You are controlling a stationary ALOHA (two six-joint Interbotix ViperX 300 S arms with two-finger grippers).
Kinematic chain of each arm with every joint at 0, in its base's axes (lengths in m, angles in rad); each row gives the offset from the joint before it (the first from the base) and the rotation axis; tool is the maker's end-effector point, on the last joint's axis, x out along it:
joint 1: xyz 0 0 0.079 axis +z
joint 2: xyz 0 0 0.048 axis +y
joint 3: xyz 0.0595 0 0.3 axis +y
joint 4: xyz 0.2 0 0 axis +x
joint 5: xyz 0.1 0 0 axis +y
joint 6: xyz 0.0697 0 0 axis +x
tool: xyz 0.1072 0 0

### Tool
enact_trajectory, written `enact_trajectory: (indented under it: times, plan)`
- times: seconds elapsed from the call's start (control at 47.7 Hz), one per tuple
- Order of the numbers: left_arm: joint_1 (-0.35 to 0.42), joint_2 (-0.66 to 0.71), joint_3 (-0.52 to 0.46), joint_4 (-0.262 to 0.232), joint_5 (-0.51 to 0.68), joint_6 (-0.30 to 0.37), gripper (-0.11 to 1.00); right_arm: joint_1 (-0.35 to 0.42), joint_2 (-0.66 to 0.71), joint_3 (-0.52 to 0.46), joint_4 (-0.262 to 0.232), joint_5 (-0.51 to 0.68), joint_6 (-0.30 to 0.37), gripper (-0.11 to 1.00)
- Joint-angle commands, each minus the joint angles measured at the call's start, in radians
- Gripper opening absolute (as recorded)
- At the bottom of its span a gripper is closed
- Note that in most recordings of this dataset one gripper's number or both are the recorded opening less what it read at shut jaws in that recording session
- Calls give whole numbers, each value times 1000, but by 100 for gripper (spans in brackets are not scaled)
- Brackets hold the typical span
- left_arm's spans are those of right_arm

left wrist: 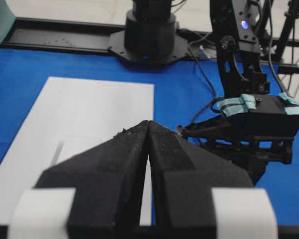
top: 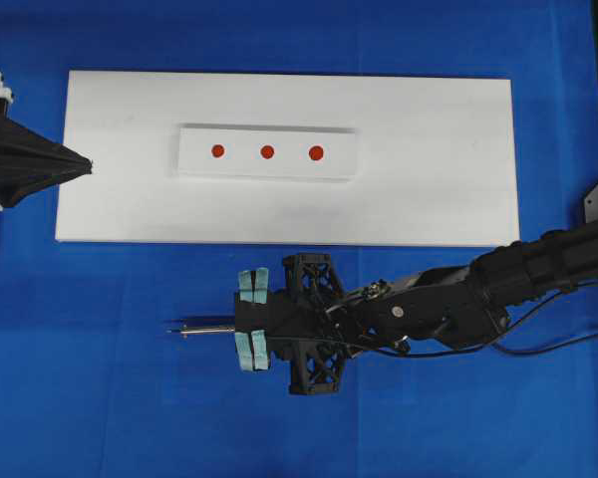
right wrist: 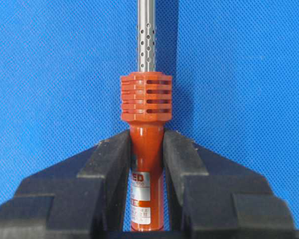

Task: Touch the tip of the soldering iron to the mark.
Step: 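Lower the iron onto the table and open the right gripper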

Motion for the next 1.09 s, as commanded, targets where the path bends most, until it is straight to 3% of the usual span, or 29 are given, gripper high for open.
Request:
enact_trajectory:
  times: [0.0, 0.042, 0.252, 0.315, 0.629, 1.07]
  plan:
    - [0, 5, -11, 0, -8, 0, 0, 2, -12, -12, 3, -5, 2, 10]
    - [2, 3, -11, 0, -8, 0, 0, 2, -12, -12, 3, -5, 2, 17]
    - [2, 3, -11, 0, -6, 0, 0, 2, -12, -15, 0, 15, 2, 77]
    - [2, 3, -11, 0, -6, 0, 0, 2, -12, -15, 0, 21, 2, 88]
    - [2, 3, -11, 0, -3, 0, 0, 5, -41, -23, 0, 34, -3, 86]
    - [2, 3, -11, 0, -3, -2, 0, 32, -227, -21, -3, 195, -8, 85]
